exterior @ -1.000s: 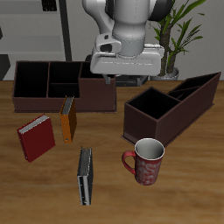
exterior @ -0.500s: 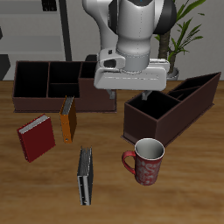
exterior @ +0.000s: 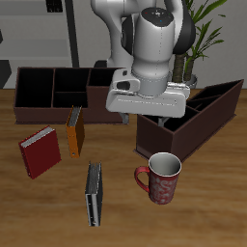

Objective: Place the red mug into the left desk caddy's right compartment

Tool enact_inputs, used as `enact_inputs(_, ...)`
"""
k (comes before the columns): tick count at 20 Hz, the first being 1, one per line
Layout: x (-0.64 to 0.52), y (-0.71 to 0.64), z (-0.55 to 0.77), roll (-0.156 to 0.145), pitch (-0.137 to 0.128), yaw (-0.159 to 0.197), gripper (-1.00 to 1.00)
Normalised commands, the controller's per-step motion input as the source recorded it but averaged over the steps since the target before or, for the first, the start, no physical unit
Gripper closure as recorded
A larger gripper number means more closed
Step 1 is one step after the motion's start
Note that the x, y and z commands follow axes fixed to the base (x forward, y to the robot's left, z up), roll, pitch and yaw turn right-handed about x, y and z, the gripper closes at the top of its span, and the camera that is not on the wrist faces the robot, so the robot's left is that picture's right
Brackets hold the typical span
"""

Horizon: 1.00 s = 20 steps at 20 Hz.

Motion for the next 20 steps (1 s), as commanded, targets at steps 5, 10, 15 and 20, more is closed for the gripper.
enact_inputs(5,0.13,0.03,-0.27,-0.006,-0.001,-0.025,-1.0)
enact_inputs(10,0.1,0.05,-0.22,-0.001,0.008,-0.025,-1.0)
enact_inputs(15,0.16,0.02,-0.26,-0.007,-0.005,-0.076,-1.0)
enact_inputs(20,0.11,0.09,-0.25,0.017,0.034,-0.037,-1.0)
